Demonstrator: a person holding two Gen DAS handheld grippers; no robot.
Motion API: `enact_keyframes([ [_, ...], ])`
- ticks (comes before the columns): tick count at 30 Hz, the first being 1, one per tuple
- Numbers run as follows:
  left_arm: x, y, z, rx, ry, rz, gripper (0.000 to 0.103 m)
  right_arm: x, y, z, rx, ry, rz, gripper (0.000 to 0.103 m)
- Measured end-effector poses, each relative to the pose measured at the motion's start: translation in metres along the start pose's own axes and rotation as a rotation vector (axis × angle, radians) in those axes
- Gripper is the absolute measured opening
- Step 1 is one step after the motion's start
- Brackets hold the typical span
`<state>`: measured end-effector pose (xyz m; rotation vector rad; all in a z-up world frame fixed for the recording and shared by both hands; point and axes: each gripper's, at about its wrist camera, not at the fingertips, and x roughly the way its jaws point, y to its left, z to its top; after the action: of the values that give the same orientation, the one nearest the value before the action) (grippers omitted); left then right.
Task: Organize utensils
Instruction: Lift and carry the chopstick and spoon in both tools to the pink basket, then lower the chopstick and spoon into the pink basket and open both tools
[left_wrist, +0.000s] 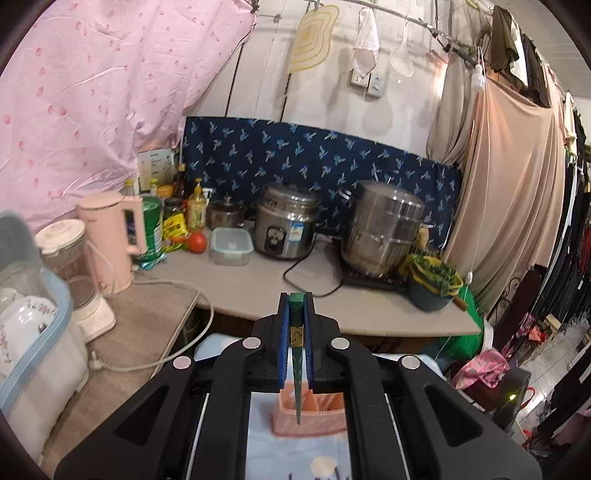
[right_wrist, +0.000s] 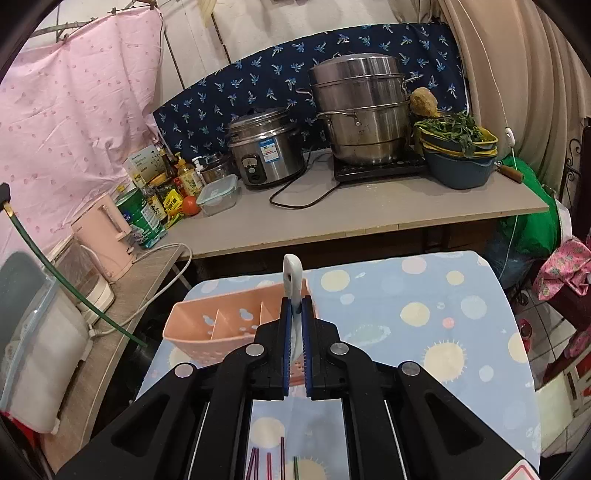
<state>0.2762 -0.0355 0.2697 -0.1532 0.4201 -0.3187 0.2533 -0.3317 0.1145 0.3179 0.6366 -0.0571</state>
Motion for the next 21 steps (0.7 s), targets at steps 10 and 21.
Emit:
enact_keyframes([
  [10,0.077,-0.004,-0.009,0.000,0.069,0.020,0.007,0.064,-0.001,0.013,-0.003,0.048,-0.014,0.005],
  [21,0.119,0.007,-0.049,0.004,0.174,0.062,0.007,0.103,-0.009,-0.011,0.017,0.131,0.006,0.007],
])
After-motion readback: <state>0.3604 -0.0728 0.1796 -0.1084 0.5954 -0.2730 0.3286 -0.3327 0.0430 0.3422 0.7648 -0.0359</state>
